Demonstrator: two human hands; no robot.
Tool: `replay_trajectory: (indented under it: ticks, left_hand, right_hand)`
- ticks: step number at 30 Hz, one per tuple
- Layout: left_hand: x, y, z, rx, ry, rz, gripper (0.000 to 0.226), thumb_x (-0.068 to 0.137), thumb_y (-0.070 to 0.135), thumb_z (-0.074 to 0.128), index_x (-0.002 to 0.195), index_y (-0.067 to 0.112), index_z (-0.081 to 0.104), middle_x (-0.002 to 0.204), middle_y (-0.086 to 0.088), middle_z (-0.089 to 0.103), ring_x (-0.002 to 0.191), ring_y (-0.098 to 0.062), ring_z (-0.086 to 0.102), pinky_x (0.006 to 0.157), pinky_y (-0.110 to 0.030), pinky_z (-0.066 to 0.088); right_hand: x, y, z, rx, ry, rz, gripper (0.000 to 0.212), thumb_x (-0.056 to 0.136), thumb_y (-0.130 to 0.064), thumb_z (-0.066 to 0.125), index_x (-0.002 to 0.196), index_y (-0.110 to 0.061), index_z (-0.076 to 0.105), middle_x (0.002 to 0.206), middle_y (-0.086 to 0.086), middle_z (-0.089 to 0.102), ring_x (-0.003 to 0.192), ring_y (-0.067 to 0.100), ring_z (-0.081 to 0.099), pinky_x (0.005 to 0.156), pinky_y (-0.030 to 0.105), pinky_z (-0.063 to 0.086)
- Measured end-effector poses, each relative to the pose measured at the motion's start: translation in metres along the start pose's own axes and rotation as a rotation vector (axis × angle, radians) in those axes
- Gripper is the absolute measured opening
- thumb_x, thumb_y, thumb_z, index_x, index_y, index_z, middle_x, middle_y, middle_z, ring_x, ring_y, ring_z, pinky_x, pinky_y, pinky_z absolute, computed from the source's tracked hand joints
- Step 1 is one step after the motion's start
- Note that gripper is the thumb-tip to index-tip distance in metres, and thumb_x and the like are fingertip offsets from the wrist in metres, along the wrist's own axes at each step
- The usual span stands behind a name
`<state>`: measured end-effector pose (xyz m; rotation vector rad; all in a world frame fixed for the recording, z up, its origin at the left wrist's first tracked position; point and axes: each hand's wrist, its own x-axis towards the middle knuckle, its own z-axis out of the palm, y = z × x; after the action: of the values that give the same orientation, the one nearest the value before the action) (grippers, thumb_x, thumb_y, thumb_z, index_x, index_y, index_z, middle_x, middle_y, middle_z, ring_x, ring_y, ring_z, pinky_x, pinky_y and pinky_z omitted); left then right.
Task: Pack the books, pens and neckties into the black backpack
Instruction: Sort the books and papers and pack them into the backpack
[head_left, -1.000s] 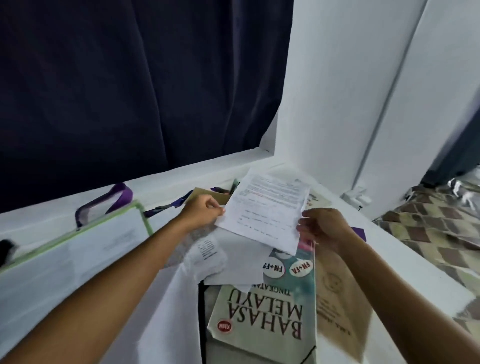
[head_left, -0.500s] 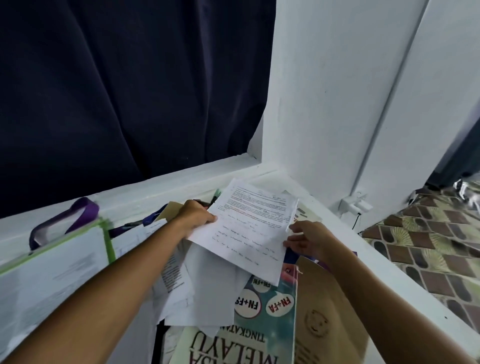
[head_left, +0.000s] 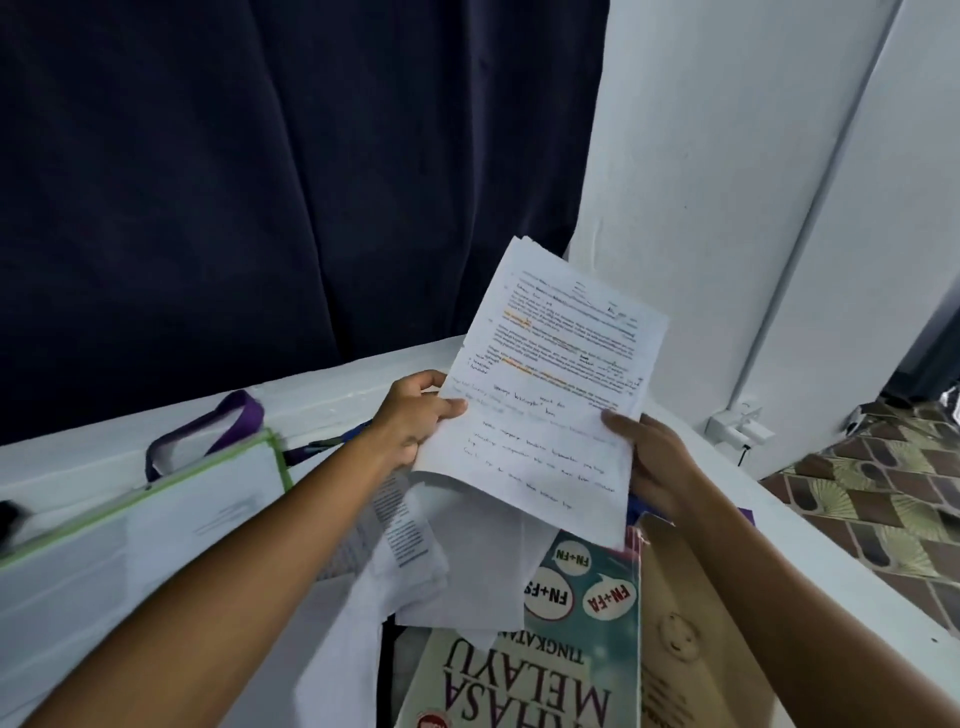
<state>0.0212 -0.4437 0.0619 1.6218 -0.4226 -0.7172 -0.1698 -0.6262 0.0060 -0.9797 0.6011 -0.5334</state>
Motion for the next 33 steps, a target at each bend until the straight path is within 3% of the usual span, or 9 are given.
replay_trajectory:
  ticks: [6, 9, 13, 15, 18, 20, 22, 25, 33]
  left_hand:
    - [-0.069, -0.021, -0.087, -0.025, 0.013, -0.045, 0.018, 0.084, -0.006, 0.067, 0.095, 0.007, 0.062, 0.105, -0.014, 0.071, 0.090, -0.029, 0.069, 0.082, -0.041, 0.057]
    - [-0.112, -0.039, -0.138, -0.020, 0.043, -0.072, 0.017, 0.085, 0.002, 0.069, 0.100, 0.008, 0.064, 0.102, -0.011, 0.074, 0.083, -0.023, 0.073, 0.071, -0.031, 0.059]
    - [-0.164, -0.070, -0.193, 0.052, 0.168, -0.136, 0.012, 0.085, 0.001, 0.069, 0.094, 0.008, 0.066, 0.101, -0.016, 0.074, 0.080, -0.024, 0.069, 0.078, -0.035, 0.051]
    - [-0.190, -0.085, -0.212, 0.110, 0.193, -0.177, 0.012, 0.084, 0.002, 0.071, 0.093, 0.008, 0.065, 0.096, -0.013, 0.074, 0.076, -0.021, 0.068, 0.072, -0.031, 0.052]
    - [-0.229, -0.106, -0.228, 0.201, 0.207, -0.246, 0.015, 0.083, 0.002, 0.073, 0.092, 0.010, 0.063, 0.085, -0.007, 0.071, 0.066, -0.015, 0.067, 0.051, -0.022, 0.050]
    - [-0.250, -0.119, -0.233, 0.249, 0.197, -0.283, 0.017, 0.081, 0.003, 0.075, 0.090, 0.009, 0.062, 0.083, -0.008, 0.072, 0.066, -0.015, 0.068, 0.048, -0.024, 0.050]
    - [-0.269, -0.131, -0.236, 0.311, 0.191, -0.311, 0.021, 0.079, 0.006, 0.078, 0.093, 0.008, 0.063, 0.085, -0.010, 0.073, 0.069, -0.017, 0.071, 0.048, -0.026, 0.051]
    - [-0.288, -0.143, -0.238, 0.372, 0.185, -0.311, 0.026, 0.077, 0.008, 0.081, 0.095, 0.007, 0.062, 0.088, -0.012, 0.074, 0.075, -0.020, 0.073, 0.050, -0.028, 0.053]
    - [-0.306, -0.163, -0.236, 0.465, 0.079, -0.348, 0.032, 0.077, 0.010, 0.082, 0.096, -0.002, 0.059, 0.080, -0.011, 0.074, 0.066, -0.020, 0.072, 0.054, -0.032, 0.058]
  right_hand:
    - [-0.024, 0.015, 0.070, -0.080, -0.166, -0.043, 0.042, 0.086, 0.012, 0.056, 0.125, -0.003, 0.059, 0.122, 0.017, 0.067, 0.107, 0.037, 0.066, 0.087, 0.052, 0.055]
    - [-0.042, 0.043, 0.111, -0.136, -0.223, -0.003, 0.041, 0.085, 0.014, 0.055, 0.120, -0.005, 0.063, 0.121, 0.017, 0.067, 0.105, 0.034, 0.067, 0.085, 0.046, 0.058]
    - [-0.079, 0.083, 0.152, -0.242, -0.318, 0.090, 0.038, 0.086, 0.012, 0.057, 0.121, -0.002, 0.064, 0.114, 0.011, 0.072, 0.103, 0.030, 0.069, 0.083, 0.041, 0.058]
    - [-0.095, 0.101, 0.160, -0.338, -0.379, 0.129, 0.035, 0.085, 0.010, 0.060, 0.116, -0.004, 0.067, 0.111, 0.009, 0.073, 0.099, 0.029, 0.070, 0.081, 0.042, 0.058]
    - [-0.117, 0.128, 0.166, -0.633, -0.465, 0.177, 0.030, 0.082, 0.003, 0.069, 0.109, -0.009, 0.071, 0.107, 0.010, 0.074, 0.097, 0.033, 0.070, 0.085, 0.054, 0.056]
    - [-0.132, 0.139, 0.168, -0.732, -0.483, 0.218, 0.027, 0.080, 0.003, 0.071, 0.104, -0.010, 0.072, 0.102, 0.009, 0.075, 0.092, 0.030, 0.072, 0.082, 0.052, 0.058]
    - [-0.147, 0.147, 0.168, -0.764, -0.516, 0.247, 0.028, 0.079, 0.004, 0.072, 0.103, -0.010, 0.072, 0.103, 0.008, 0.075, 0.090, 0.027, 0.073, 0.078, 0.045, 0.060]
    - [-0.163, 0.154, 0.165, -0.840, -0.558, 0.254, 0.027, 0.078, 0.003, 0.074, 0.101, -0.010, 0.072, 0.099, 0.006, 0.076, 0.091, 0.028, 0.073, 0.082, 0.047, 0.059]
    - [-0.182, 0.166, 0.159, -1.099, -0.458, 0.169, 0.031, 0.068, -0.009, 0.086, 0.093, -0.020, 0.071, 0.090, 0.002, 0.076, 0.082, 0.024, 0.073, 0.075, 0.046, 0.061]
